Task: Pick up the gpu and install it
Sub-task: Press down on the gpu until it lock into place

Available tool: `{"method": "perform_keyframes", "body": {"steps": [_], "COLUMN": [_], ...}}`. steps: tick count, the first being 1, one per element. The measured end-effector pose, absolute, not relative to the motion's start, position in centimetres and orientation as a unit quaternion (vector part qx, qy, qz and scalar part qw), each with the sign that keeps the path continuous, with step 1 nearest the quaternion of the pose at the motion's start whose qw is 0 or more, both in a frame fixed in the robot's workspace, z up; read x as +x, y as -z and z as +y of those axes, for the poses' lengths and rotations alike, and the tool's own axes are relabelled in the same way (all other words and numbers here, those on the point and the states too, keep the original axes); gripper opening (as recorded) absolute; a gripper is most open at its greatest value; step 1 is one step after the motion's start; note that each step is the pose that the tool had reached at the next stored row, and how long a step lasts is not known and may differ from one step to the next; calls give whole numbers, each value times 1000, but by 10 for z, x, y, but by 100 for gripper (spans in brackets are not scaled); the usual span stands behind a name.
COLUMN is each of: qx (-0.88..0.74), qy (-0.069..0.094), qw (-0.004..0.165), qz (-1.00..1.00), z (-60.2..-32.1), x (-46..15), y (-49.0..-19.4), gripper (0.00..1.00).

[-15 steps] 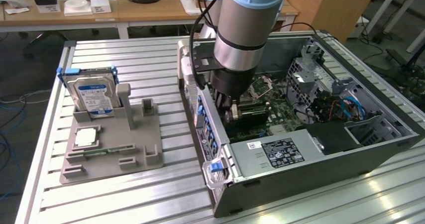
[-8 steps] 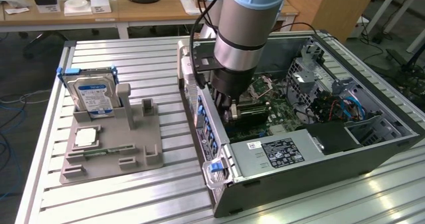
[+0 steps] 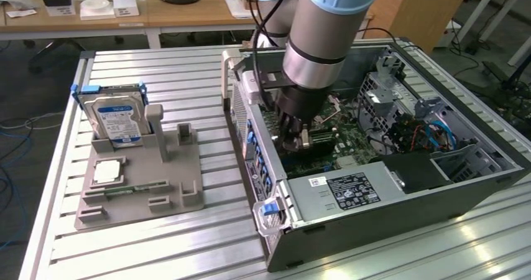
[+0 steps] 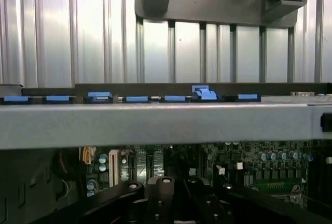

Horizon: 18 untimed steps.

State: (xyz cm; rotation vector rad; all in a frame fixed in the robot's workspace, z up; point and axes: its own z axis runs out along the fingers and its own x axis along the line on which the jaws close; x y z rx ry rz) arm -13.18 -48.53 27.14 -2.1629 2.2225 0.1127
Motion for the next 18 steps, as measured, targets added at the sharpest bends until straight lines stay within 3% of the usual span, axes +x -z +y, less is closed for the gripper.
{"method": "perform_keyframes", "body": {"steps": [18], "qx": [-697], "qy": [-49], "qw": [6], "qz": [715], "z": [-478], "x": [-112], "y": [-272], "gripper": [11]}}
